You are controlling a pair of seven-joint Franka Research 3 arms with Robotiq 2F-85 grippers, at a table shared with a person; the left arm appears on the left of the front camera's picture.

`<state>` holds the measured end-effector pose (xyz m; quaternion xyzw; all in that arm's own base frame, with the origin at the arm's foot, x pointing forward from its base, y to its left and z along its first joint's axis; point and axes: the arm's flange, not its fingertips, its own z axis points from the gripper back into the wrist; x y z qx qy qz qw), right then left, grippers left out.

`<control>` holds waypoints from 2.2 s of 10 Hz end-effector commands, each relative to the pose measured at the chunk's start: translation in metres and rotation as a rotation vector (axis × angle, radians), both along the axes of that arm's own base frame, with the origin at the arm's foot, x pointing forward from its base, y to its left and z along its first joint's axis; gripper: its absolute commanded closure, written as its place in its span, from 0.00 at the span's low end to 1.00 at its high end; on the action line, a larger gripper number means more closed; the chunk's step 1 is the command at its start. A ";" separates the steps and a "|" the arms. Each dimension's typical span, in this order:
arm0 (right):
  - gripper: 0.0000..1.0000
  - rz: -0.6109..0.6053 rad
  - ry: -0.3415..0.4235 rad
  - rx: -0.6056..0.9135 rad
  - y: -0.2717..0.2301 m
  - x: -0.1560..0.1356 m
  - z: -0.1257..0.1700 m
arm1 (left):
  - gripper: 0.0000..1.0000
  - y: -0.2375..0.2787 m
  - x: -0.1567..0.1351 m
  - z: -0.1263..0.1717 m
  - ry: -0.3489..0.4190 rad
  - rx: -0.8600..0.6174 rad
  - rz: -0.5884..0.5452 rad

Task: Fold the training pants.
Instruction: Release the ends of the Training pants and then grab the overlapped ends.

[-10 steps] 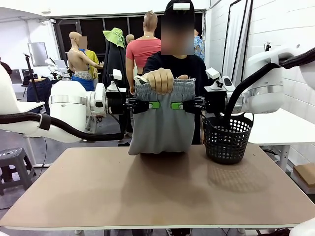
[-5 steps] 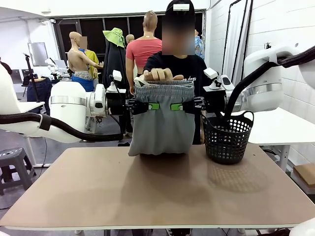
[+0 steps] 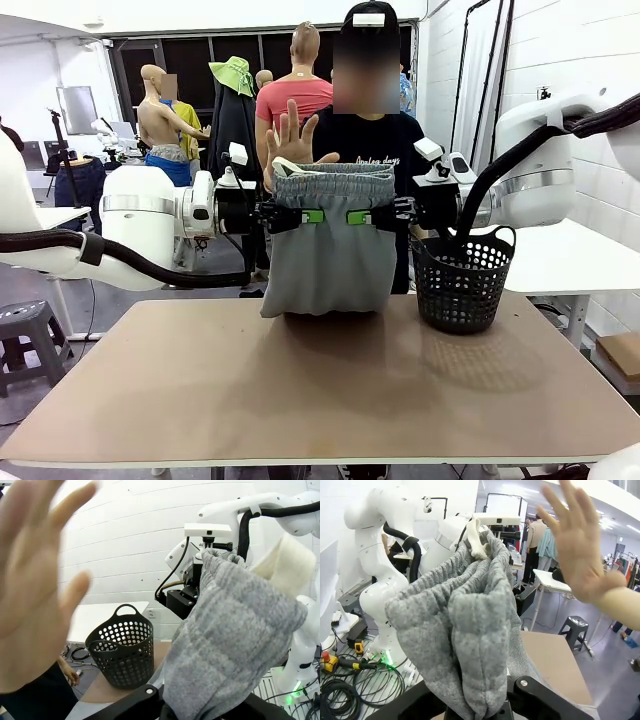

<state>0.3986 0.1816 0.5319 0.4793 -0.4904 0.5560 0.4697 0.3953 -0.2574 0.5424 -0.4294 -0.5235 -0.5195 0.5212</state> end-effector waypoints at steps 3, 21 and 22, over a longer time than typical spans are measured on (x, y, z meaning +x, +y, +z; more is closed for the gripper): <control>1.00 0.003 -0.001 0.030 0.000 -0.002 -0.002 | 1.00 -0.001 -0.002 0.003 -0.005 -0.008 0.006; 1.00 0.003 -0.001 0.030 0.000 -0.002 -0.002 | 1.00 -0.001 -0.002 0.003 -0.005 -0.008 0.006; 1.00 0.003 -0.001 0.030 0.000 -0.002 -0.002 | 1.00 -0.001 -0.002 0.003 -0.005 -0.008 0.006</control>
